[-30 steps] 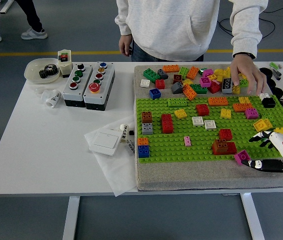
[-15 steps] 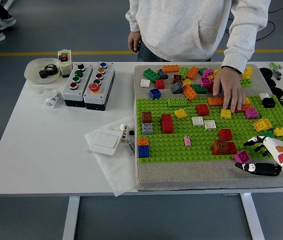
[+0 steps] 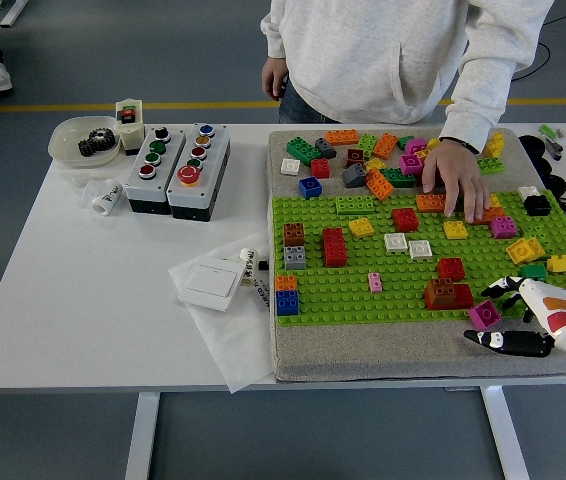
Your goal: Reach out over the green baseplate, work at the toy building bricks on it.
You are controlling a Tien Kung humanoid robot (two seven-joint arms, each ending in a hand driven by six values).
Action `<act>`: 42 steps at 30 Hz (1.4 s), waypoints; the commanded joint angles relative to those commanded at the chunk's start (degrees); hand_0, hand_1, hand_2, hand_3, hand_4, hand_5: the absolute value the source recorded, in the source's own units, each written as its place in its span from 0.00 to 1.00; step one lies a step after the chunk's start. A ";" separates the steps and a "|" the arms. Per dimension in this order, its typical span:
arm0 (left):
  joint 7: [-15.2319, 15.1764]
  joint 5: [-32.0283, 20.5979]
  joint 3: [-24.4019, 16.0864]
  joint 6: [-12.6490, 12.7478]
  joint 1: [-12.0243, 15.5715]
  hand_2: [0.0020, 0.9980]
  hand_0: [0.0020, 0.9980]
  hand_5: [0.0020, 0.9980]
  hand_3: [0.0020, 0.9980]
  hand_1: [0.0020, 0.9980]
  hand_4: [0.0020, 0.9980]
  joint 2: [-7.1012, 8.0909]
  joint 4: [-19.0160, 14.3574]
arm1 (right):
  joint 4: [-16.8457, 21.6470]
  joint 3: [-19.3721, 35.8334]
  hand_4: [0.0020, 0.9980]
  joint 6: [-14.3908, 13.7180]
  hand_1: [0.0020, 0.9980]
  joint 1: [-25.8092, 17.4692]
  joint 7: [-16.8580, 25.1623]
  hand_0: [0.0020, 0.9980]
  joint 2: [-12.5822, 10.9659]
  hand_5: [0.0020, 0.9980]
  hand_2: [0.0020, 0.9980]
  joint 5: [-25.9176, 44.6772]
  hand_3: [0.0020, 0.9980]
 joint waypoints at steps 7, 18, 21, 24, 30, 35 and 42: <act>0.02 -0.09 0.11 0.01 -0.04 0.84 0.76 0.69 0.73 0.79 0.78 0.00 0.00 | -0.61 -0.78 0.97 -1.50 0.42 0.56 0.05 0.23 0.30 0.47 0.53 -2.13 0.53; 0.02 -0.42 0.46 0.01 -0.16 0.84 0.76 0.68 0.74 0.79 0.78 -0.01 0.00 | -2.57 -1.23 0.87 -3.03 0.38 1.24 0.51 0.17 0.67 0.39 0.50 -3.98 0.50; 0.04 -0.38 0.42 0.03 -0.13 0.84 0.76 0.68 0.74 0.79 0.78 -0.05 0.00 | -3.05 -1.38 0.87 -3.50 0.38 1.33 0.63 0.17 0.85 0.39 0.50 -4.00 0.50; 0.08 -0.35 0.45 0.03 -0.08 0.84 0.76 0.69 0.74 0.79 0.78 -0.08 0.00 | -3.68 -1.64 0.83 -4.05 0.37 1.52 0.77 0.16 1.03 0.37 0.48 -3.88 0.48; 0.17 -0.11 0.33 0.02 0.17 0.84 0.76 0.68 0.74 0.79 0.78 -0.10 0.00 | -5.06 -2.07 0.76 -5.00 0.37 1.85 0.99 0.17 1.41 0.33 0.46 -3.62 0.47; 0.26 0.25 0.08 0.00 0.30 0.84 0.76 0.68 0.74 0.79 0.78 -0.11 0.00 | -5.85 -2.39 0.73 -5.28 0.35 2.06 1.17 0.18 1.52 0.24 0.43 -3.55 0.46; 0.42 0.96 -0.46 -0.04 0.52 0.84 0.76 0.69 0.75 0.79 0.78 -0.15 0.00 | -6.28 -2.68 0.75 -5.55 0.34 1.98 1.43 0.17 1.47 0.26 0.43 -3.64 0.46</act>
